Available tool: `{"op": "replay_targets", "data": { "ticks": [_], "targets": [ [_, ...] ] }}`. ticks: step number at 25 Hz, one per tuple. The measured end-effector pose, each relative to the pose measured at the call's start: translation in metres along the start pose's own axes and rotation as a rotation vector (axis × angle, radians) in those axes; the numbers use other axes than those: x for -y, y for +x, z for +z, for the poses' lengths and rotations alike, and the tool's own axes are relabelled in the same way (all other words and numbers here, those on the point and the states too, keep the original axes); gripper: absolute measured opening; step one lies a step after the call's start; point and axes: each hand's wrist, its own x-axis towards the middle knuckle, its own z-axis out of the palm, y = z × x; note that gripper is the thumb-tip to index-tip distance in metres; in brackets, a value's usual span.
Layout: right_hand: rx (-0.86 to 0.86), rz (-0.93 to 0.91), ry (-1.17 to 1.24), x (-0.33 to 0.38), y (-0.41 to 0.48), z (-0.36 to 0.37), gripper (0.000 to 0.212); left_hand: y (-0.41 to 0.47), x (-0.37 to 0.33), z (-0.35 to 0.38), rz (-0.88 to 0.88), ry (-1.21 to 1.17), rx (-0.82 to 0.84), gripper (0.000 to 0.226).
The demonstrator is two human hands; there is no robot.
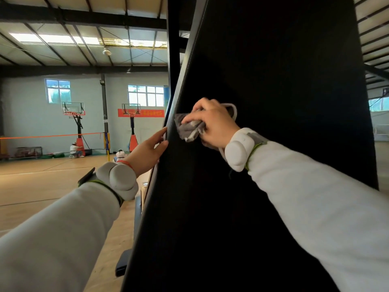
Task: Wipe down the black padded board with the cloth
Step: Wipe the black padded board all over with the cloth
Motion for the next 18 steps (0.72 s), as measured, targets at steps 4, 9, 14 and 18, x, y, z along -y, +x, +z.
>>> {"op": "replay_targets", "data": {
  "ticks": [4,9,14,18],
  "targets": [
    [-0.295,0.4,0.034,-0.013,0.039,-0.021,0.052,0.002,0.009,0.003,-0.092,0.003,0.057,0.052],
    [-0.214,0.287,0.058,0.001,0.024,0.005,0.048,0.005,0.018,0.008,-0.097,-0.03,0.028,0.052],
    [-0.165,0.177,0.077,0.022,-0.009,0.026,0.039,-0.004,0.018,0.009,-0.098,-0.081,0.0,0.049],
    [0.029,0.104,0.099,0.018,-0.015,0.015,0.035,-0.017,0.027,0.014,-0.142,-0.106,0.019,0.047]
  ]
}}
